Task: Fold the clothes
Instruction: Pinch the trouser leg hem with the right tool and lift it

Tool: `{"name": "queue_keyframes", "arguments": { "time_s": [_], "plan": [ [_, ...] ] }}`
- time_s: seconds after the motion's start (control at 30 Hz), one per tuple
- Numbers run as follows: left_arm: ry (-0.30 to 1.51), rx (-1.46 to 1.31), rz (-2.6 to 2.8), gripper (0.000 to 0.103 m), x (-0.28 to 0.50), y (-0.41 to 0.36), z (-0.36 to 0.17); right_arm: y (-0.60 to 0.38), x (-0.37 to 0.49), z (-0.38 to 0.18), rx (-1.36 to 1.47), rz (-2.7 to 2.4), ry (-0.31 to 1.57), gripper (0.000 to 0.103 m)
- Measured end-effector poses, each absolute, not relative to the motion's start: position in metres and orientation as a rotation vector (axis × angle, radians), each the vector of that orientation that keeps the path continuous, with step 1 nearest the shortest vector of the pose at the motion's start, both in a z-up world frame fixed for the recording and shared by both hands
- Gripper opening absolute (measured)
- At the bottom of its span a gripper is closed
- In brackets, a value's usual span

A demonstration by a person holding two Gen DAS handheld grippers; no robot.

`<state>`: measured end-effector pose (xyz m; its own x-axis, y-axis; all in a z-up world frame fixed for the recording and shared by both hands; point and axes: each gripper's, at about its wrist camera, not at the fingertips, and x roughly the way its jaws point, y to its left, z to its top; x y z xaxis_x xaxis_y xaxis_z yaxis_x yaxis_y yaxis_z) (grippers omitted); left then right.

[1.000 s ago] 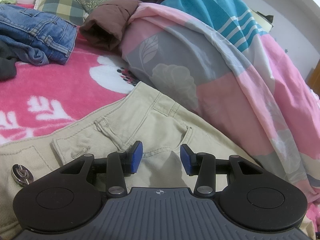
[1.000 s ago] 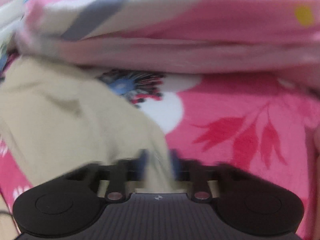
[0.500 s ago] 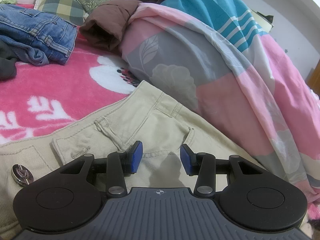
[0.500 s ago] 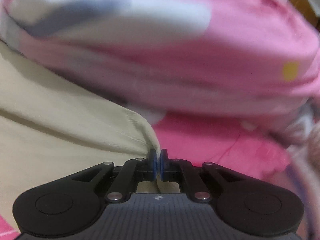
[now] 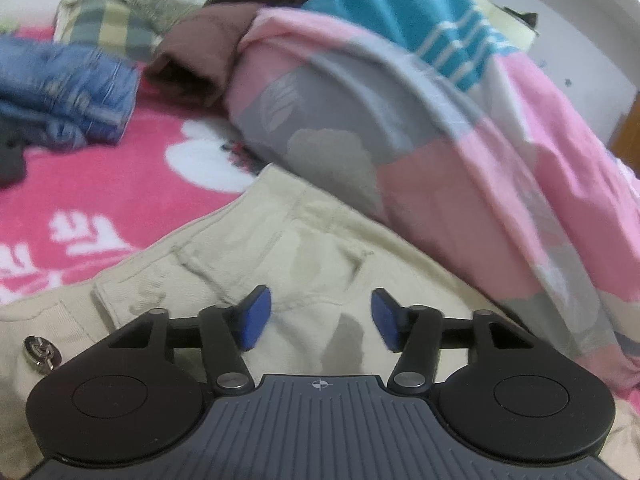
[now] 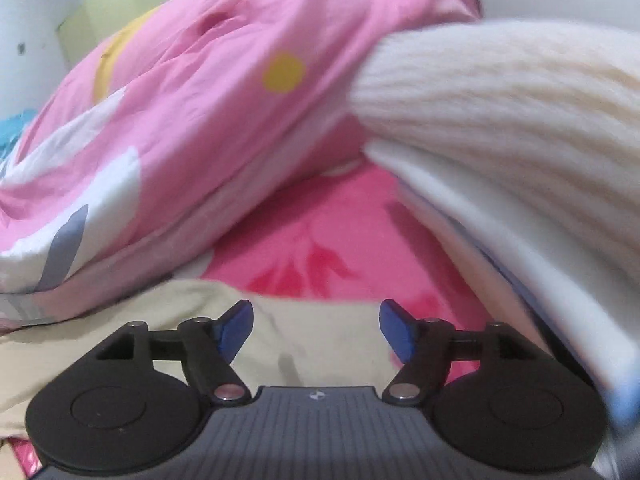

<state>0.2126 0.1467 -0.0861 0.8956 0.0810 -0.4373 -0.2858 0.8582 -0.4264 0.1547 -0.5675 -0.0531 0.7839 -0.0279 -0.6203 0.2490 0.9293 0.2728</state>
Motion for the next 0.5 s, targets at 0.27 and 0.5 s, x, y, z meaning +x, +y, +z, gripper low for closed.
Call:
{"name": "queue_keyframes", "arguments": {
  "time_s": [0.27, 0.5],
  "plan": [
    [0.48, -0.442, -0.077, 0.057, 0.203, 0.045, -0.056, -0.618, 0.157, -0.103, 0.753, -0.229, 0.714, 0.069],
    [0.56, -0.355, -0.137, 0.057, 0.209, -0.004, -0.091, -0.608, 0.171, -0.11, 0.763, -0.25, 0.663, 0.021]
  ]
}}
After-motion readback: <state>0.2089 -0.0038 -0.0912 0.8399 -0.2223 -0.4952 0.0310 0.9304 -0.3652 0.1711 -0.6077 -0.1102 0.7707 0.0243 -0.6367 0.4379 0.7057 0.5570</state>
